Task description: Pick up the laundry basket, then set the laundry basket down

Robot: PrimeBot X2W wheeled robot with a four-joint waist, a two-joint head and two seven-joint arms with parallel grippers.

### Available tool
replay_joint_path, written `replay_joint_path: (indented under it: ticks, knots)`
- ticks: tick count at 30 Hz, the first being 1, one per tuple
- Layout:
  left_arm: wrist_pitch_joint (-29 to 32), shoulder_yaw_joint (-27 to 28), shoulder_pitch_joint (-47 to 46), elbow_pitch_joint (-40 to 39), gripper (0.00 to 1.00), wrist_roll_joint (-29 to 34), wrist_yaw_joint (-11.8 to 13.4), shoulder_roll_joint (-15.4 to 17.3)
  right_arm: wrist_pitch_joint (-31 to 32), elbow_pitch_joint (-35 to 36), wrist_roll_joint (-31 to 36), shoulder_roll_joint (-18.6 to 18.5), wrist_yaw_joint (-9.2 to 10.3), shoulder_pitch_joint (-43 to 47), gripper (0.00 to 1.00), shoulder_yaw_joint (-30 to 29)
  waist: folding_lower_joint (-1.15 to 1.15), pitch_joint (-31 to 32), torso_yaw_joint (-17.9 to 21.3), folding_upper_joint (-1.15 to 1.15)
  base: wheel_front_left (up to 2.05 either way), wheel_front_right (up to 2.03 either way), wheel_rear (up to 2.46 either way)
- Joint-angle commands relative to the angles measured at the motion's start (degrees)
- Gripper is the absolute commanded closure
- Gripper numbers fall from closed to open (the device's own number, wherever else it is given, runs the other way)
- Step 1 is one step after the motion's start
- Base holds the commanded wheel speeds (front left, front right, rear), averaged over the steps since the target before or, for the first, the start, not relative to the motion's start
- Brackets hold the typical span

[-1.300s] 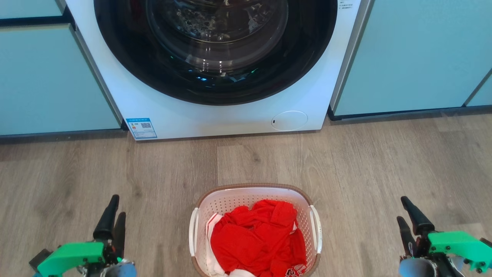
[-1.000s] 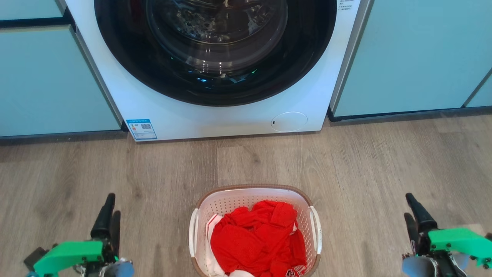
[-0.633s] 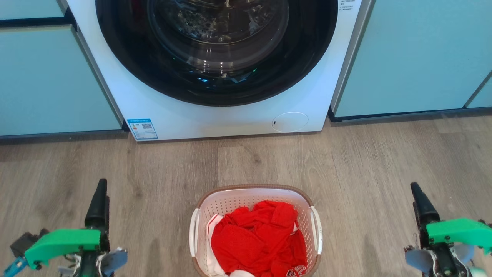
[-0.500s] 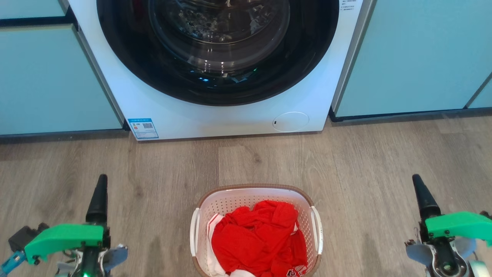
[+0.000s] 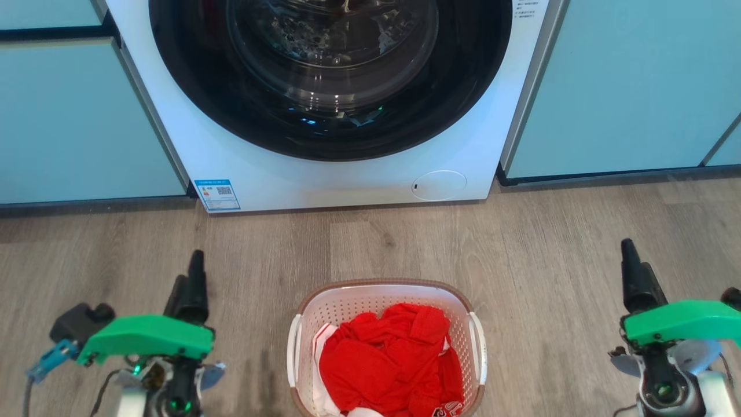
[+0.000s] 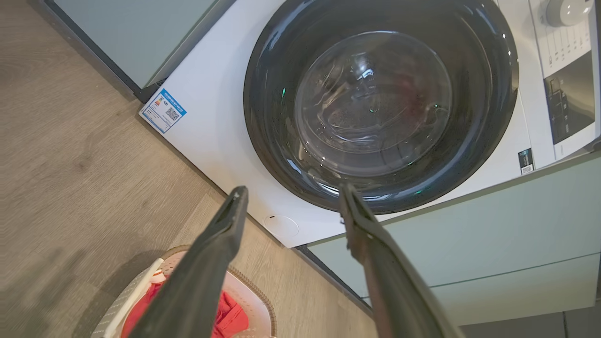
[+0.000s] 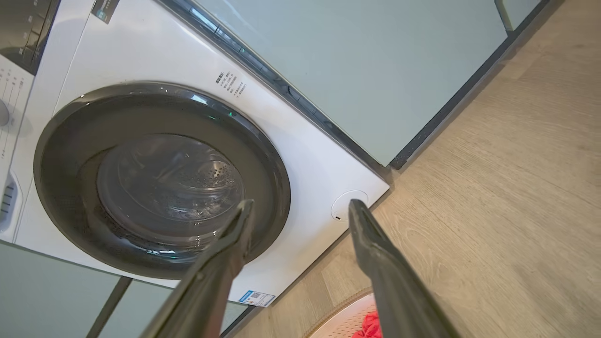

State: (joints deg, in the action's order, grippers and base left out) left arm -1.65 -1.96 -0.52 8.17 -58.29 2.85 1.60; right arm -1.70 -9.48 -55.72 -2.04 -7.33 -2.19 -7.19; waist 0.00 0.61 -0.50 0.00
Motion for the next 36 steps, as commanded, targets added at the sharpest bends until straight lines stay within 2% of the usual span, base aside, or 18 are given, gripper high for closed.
replay_joint_path:
  ticks: [1,16,19,22,29,33,36]
  knots:
    - [-0.7,0.0,-3.6,-2.5,0.00,2.2,0.6,0.7,-0.7,2.6,2.6,-0.4,-0.06,-3.0,0.00,0.8,0.00,0.1,0.0,0.00,0.00,0.00,0.00]
    - [-3.0,-7.6,-4.5,0.1,0.00,13.6,3.0,2.5,-3.0,1.9,15.5,-1.3,-0.08,-3.7,0.00,6.2,0.00,0.9,0.1,0.00,0.00,0.00,0.00]
    - [-3.5,-9.5,-4.5,2.7,0.00,14.2,1.1,2.8,-3.5,0.9,18.5,-2.0,-0.08,-3.8,0.00,7.8,0.00,1.3,0.1,0.00,0.00,0.00,0.00]
    - [-4.1,-8.8,-4.5,5.6,0.00,13.3,-0.5,2.2,-4.0,-0.5,21.2,-2.3,-0.09,-3.9,0.00,9.0,0.00,1.6,0.1,0.00,0.00,0.00,0.00]
    - [-5.4,-8.5,-5.7,10.9,0.00,14.1,-7.9,1.1,-5.4,-5.8,21.2,-2.1,-0.10,-4.8,0.00,11.3,0.00,2.4,0.1,0.00,0.00,0.00,0.00]
    - [-6.1,-9.5,-6.6,14.2,0.00,16.6,-8.7,1.0,-6.0,-7.6,21.0,-2.3,-0.10,-5.4,0.00,12.7,0.00,2.8,0.2,0.00,0.00,0.00,0.00]
    - [-6.6,-10.4,-7.5,16.4,0.00,16.2,-9.0,1.0,-6.5,-8.6,22.2,-2.7,-0.10,-6.1,0.00,13.5,0.00,2.8,0.2,0.00,0.00,0.00,0.00]
